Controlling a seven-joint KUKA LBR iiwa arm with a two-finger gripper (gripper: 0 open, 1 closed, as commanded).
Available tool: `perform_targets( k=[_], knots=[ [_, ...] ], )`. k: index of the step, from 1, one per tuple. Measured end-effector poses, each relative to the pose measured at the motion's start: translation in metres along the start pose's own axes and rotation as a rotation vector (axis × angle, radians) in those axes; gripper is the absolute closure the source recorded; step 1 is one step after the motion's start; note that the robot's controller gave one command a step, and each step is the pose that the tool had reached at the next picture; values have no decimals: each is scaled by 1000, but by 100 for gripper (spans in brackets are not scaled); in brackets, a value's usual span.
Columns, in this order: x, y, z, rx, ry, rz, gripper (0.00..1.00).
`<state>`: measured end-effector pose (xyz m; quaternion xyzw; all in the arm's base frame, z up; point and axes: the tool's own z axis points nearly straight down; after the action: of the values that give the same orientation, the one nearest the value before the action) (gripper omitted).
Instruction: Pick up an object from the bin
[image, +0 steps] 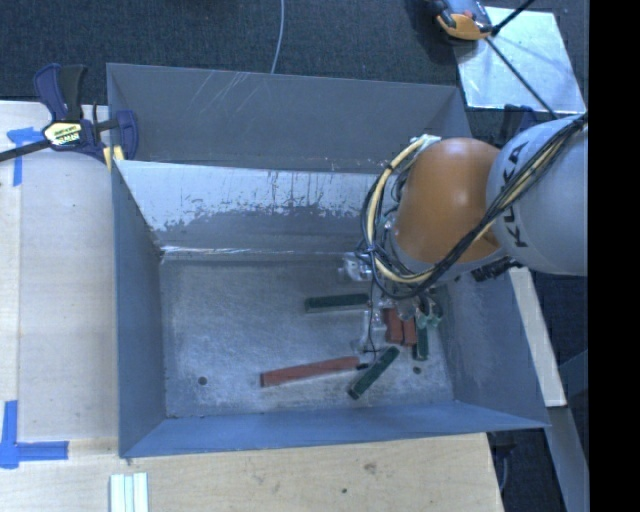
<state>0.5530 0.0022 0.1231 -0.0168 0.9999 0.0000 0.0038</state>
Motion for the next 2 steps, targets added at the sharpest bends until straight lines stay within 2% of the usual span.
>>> perform_targets(
  k=[1, 2],
  knots=[
    [-8, -13, 51, 0, 4, 40, 100],
    [-8, -13, 52, 0, 4, 39, 100]
  ],
)
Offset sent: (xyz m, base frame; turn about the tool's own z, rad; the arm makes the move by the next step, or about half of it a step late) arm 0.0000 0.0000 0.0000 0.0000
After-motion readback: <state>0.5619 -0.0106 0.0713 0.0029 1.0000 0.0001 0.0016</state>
